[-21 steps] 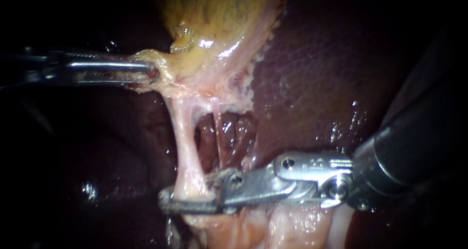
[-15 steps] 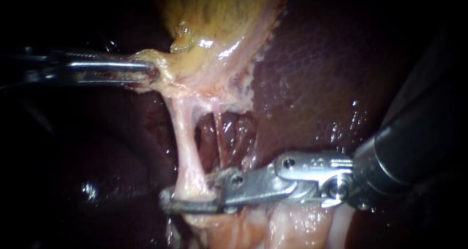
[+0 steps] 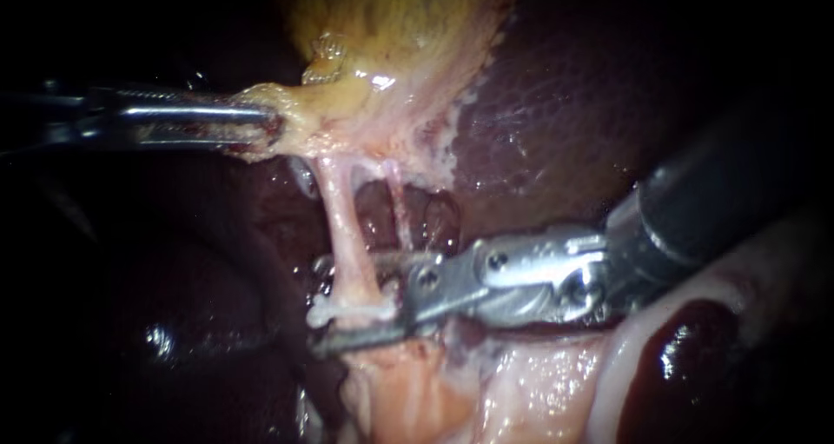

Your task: Going back first clip left tube

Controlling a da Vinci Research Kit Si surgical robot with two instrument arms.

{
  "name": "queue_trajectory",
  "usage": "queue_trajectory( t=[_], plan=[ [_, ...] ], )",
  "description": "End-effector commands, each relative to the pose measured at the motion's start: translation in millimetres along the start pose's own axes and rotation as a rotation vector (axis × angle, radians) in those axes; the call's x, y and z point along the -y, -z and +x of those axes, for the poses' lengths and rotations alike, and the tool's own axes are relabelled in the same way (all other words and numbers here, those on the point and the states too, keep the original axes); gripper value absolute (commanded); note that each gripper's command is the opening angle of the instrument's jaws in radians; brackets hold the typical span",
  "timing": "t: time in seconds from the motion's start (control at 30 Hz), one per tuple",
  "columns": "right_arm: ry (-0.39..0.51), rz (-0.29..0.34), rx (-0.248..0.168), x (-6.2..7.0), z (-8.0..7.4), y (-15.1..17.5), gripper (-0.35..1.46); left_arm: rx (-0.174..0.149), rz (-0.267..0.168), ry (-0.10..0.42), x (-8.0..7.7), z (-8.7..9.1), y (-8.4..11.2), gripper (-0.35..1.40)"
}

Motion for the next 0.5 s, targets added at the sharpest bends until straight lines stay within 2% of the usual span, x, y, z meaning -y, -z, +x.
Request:
queue_trajectory(
  t=[0.03,0.5],
  plan=[
    [0.006,-0.005,-0.001,-0.1,0.1,0.8,0.50,0.000,0.000,-0.001,0.0,0.0,0.0,-0.35],
    [0.117,-0.035,0.002,0.4,0.8,12.4,0.50,0.000,0.000,-0.001,0.0,0.0,0.0,-0.35]
  ],
)
